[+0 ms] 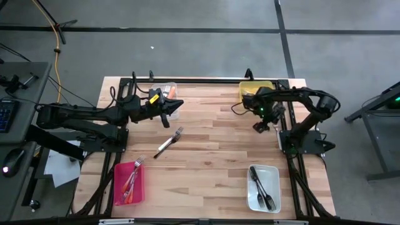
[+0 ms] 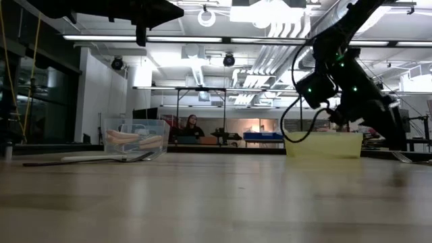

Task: Sort silverware by color (type)
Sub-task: Put the white fork into the yellow bin

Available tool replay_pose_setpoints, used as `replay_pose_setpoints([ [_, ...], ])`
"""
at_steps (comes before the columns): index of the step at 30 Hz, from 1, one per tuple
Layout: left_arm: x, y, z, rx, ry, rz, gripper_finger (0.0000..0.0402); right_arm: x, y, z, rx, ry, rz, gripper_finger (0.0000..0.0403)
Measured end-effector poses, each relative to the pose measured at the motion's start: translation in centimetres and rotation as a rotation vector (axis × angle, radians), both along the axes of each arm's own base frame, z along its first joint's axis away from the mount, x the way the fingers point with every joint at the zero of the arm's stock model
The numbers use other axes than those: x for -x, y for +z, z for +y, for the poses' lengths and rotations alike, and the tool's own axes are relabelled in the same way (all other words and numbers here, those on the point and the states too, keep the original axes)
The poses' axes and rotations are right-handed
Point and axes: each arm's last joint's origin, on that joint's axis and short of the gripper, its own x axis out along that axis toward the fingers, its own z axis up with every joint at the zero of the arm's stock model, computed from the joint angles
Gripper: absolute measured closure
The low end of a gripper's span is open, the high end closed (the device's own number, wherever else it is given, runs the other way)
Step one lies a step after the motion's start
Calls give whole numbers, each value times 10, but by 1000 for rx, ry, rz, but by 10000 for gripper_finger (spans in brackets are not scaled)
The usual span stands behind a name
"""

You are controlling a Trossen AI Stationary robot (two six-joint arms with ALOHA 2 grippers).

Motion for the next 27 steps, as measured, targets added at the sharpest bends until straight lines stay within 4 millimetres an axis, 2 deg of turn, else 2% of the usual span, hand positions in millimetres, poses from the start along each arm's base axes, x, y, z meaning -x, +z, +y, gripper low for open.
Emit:
replay_pose_setpoints([
  [5,0,0,0,1,0,0,401,6,8,-14,122,80,111,171],
  [12,0,0,0,2,-1,-1,401,27,-9,-17,72,136,236,171],
  [27,0,0,0,2,-1,-1,401,28,-25,-12,155,97,200,171],
])
